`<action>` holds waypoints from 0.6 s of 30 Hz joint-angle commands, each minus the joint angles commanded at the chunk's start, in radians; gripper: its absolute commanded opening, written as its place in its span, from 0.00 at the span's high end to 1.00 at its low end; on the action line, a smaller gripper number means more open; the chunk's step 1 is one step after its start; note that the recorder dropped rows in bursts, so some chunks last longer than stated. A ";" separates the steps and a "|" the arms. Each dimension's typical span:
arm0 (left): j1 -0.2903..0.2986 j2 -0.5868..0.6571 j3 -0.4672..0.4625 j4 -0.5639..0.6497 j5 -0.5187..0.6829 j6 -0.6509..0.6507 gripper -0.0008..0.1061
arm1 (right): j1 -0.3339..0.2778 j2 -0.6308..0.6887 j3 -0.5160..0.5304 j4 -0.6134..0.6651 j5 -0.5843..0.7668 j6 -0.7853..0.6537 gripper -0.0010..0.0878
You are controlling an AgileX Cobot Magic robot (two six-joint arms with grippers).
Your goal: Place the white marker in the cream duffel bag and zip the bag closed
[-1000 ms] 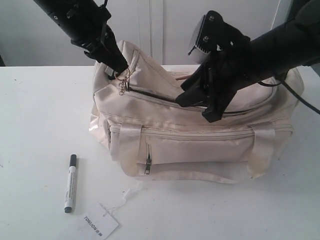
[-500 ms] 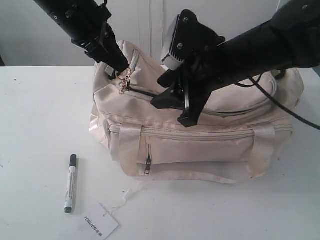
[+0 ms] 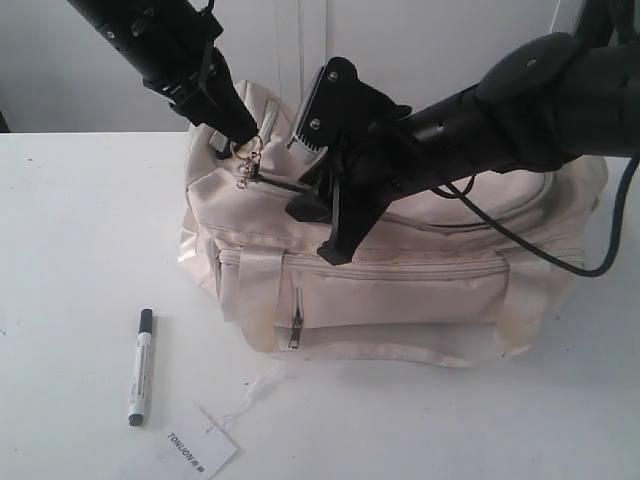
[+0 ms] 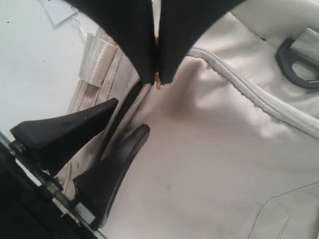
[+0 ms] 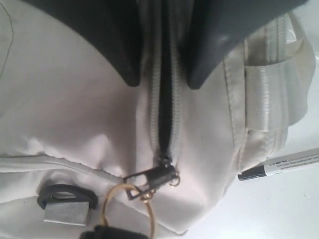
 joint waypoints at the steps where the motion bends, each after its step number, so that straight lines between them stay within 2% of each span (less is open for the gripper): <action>1: 0.000 0.000 0.000 0.006 0.000 0.000 0.99 | 0.000 0.000 0.000 0.000 0.000 0.000 0.86; 4: 0.000 0.000 0.000 0.043 0.000 0.000 0.99 | 0.000 0.000 0.000 0.000 0.000 0.000 0.96; 6: 0.000 0.002 0.000 0.093 0.000 -0.008 0.99 | 0.000 0.000 0.000 0.000 0.002 0.000 0.99; 18: 0.000 0.024 0.000 0.211 0.000 -0.015 0.99 | 0.000 -0.035 0.000 -0.002 0.004 0.000 0.99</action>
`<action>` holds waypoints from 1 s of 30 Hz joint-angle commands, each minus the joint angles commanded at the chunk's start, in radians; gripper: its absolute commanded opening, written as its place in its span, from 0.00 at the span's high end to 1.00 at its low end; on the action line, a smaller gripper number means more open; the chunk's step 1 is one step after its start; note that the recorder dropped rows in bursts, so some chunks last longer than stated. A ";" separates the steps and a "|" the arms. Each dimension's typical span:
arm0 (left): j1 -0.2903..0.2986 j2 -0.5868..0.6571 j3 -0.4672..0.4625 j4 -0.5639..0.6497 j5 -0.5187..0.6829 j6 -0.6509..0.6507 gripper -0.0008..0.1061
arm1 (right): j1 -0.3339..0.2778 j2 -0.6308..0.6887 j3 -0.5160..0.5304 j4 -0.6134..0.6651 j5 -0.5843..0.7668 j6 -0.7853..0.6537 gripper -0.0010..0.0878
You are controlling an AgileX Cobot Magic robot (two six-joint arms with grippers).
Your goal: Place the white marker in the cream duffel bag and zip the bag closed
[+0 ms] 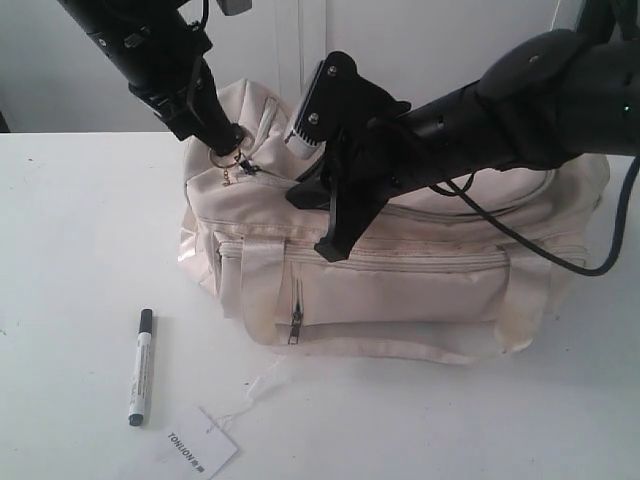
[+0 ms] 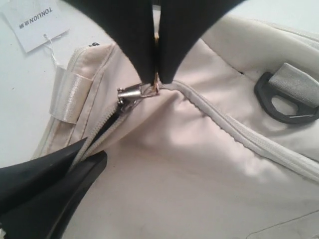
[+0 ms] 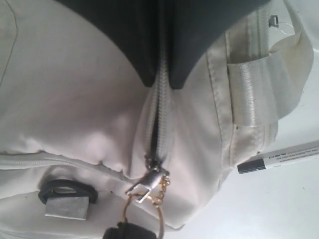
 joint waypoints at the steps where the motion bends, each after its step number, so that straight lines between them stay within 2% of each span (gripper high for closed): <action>1: 0.000 0.002 0.000 0.013 0.000 -0.004 0.99 | 0.000 -0.002 0.000 -0.007 -0.002 0.000 0.99; 21: 0.000 0.002 0.000 0.330 0.000 -0.070 0.99 | 0.000 -0.006 0.000 -0.012 -0.024 0.000 0.99; 30: 0.007 0.011 0.000 0.361 -0.003 -0.106 0.99 | 0.000 -0.016 0.000 -0.012 0.014 0.000 0.99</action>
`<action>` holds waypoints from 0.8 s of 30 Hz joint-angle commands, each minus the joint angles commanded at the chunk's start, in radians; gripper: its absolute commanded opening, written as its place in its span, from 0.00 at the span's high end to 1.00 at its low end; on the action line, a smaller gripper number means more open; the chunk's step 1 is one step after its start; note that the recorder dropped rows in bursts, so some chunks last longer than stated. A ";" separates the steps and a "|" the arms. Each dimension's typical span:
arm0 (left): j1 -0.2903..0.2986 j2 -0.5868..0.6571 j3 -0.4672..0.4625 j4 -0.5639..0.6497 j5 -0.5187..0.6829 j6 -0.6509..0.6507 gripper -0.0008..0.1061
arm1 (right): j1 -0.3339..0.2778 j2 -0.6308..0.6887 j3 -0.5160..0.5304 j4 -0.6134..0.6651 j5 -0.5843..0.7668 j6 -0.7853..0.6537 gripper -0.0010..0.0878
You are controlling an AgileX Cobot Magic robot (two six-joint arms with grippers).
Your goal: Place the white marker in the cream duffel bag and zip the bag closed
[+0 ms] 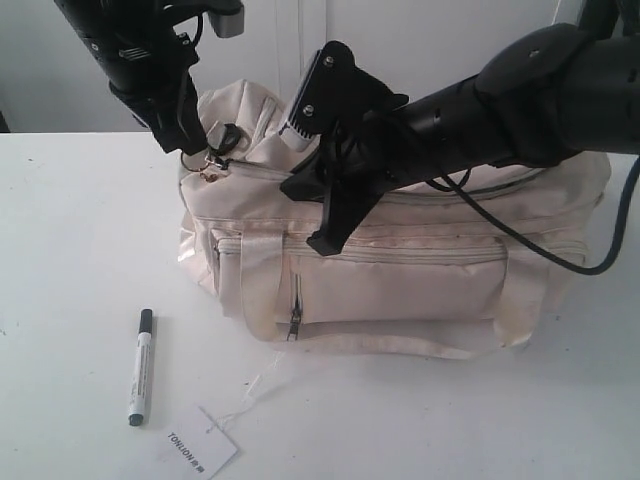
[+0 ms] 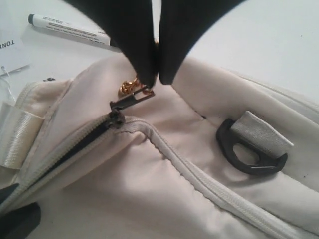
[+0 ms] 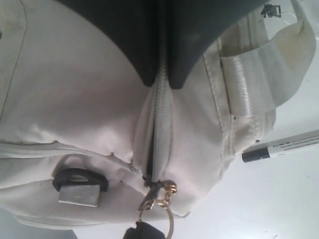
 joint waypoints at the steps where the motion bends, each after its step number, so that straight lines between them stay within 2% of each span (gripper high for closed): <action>1: 0.000 0.005 0.000 0.000 -0.005 -0.004 0.99 | 0.000 -0.007 0.000 0.000 0.016 0.000 0.99; 10: 0.000 0.072 0.000 -0.005 -0.034 -0.048 0.99 | 0.000 -0.045 0.000 -0.021 0.037 0.000 0.99; 18: 0.000 0.074 0.000 -0.097 -0.034 -0.048 0.99 | 0.000 -0.031 0.000 -0.021 0.037 0.000 0.98; 21: 0.000 0.074 0.000 -0.118 -0.036 -0.046 0.95 | 0.000 -0.017 0.000 -0.021 0.037 0.000 0.89; 24: 0.000 0.070 0.000 -0.128 -0.037 -0.046 0.81 | 0.000 -0.002 0.000 -0.021 0.037 0.000 0.73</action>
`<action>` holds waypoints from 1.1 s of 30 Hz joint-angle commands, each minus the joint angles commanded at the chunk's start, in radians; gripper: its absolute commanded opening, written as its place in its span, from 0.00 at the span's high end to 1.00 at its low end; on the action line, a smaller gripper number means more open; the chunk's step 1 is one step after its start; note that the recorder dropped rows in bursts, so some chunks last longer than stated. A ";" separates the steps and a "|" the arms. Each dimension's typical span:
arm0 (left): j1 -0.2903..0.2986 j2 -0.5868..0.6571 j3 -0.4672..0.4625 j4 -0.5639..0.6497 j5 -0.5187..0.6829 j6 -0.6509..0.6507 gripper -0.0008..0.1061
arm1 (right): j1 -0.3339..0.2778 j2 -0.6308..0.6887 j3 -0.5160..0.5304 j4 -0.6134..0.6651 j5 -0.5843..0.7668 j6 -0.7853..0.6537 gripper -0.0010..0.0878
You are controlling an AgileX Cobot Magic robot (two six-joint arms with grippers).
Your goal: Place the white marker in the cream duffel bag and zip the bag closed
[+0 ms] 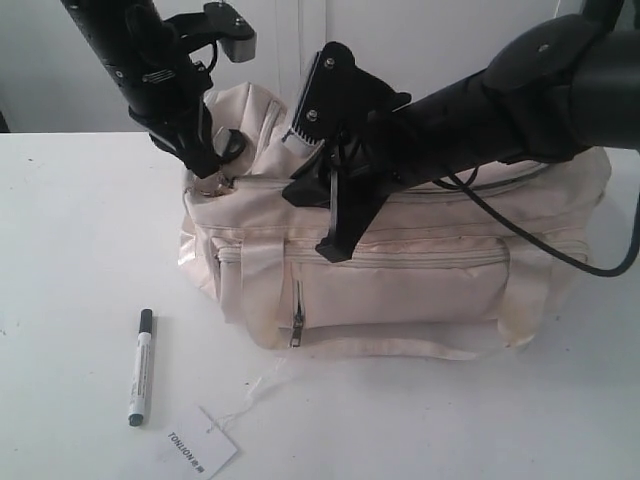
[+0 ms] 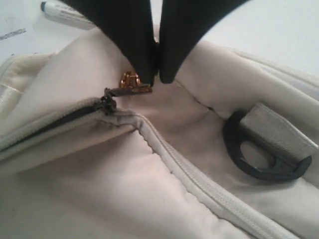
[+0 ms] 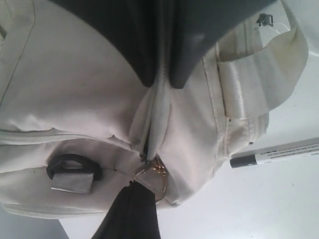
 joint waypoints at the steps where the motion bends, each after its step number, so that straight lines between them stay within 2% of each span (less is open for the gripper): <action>1: 0.000 -0.003 0.000 0.000 0.000 0.000 0.75 | 0.000 0.003 0.000 0.002 0.000 0.000 0.67; 4: 0.000 -0.012 0.000 0.000 0.002 0.000 0.61 | 0.000 0.004 0.000 0.006 0.000 0.002 0.54; 6: 0.000 -0.025 0.000 0.000 0.011 0.000 0.57 | 0.000 -0.003 0.000 0.006 -0.006 0.022 0.51; 8: 0.000 -0.038 0.000 0.000 0.020 0.000 0.55 | 0.000 -0.015 0.000 0.006 -0.022 0.078 0.51; 12: 0.000 -0.079 0.000 -0.008 0.035 -0.002 0.55 | 0.000 -0.054 0.000 -0.001 -0.052 0.284 0.51; 17: 0.000 -0.127 0.000 -0.061 0.040 -0.002 0.55 | -0.002 -0.105 0.000 -0.031 -0.052 0.434 0.53; 19: 0.000 -0.145 0.000 -0.090 0.040 -0.002 0.55 | -0.002 -0.127 0.000 -0.095 -0.052 0.503 0.55; 22: 0.000 -0.165 0.000 -0.131 0.040 -0.002 0.55 | -0.002 -0.158 0.000 -0.260 -0.052 0.644 0.58; 26: 0.000 -0.187 0.000 -0.215 0.040 -0.002 0.59 | -0.002 -0.205 0.000 -0.545 -0.024 0.867 0.60; 31: 0.000 -0.202 0.000 -0.324 0.040 0.000 0.80 | -0.002 -0.252 0.000 -0.854 0.095 1.198 0.76; 33: 0.000 -0.203 0.000 -0.345 0.040 0.000 0.87 | -0.004 -0.259 -0.002 -0.931 0.142 1.297 0.83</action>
